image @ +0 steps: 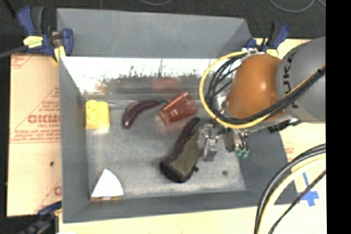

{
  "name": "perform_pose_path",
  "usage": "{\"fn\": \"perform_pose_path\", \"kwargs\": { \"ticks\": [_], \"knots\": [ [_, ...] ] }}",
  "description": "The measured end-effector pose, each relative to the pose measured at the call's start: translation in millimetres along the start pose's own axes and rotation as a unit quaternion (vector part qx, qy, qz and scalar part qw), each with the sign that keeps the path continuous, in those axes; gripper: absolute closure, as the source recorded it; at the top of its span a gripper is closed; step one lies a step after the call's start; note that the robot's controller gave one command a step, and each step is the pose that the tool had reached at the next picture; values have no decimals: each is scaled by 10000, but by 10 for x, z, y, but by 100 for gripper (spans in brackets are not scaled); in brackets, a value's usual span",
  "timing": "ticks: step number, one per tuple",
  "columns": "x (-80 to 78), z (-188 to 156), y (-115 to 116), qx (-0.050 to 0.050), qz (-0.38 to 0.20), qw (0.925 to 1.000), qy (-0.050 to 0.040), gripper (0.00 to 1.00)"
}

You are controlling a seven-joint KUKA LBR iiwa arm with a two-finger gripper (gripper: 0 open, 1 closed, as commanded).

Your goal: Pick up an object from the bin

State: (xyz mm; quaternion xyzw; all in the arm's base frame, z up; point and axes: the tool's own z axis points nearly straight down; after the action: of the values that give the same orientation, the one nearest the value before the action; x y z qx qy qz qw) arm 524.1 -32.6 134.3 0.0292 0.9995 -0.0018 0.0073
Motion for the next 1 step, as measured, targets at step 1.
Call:
{"fn": "perform_pose_path", "kwargs": {
  "ticks": [1],
  "knots": [
    [0,0,0,0,-2,10000,0,100]
  ]
}}
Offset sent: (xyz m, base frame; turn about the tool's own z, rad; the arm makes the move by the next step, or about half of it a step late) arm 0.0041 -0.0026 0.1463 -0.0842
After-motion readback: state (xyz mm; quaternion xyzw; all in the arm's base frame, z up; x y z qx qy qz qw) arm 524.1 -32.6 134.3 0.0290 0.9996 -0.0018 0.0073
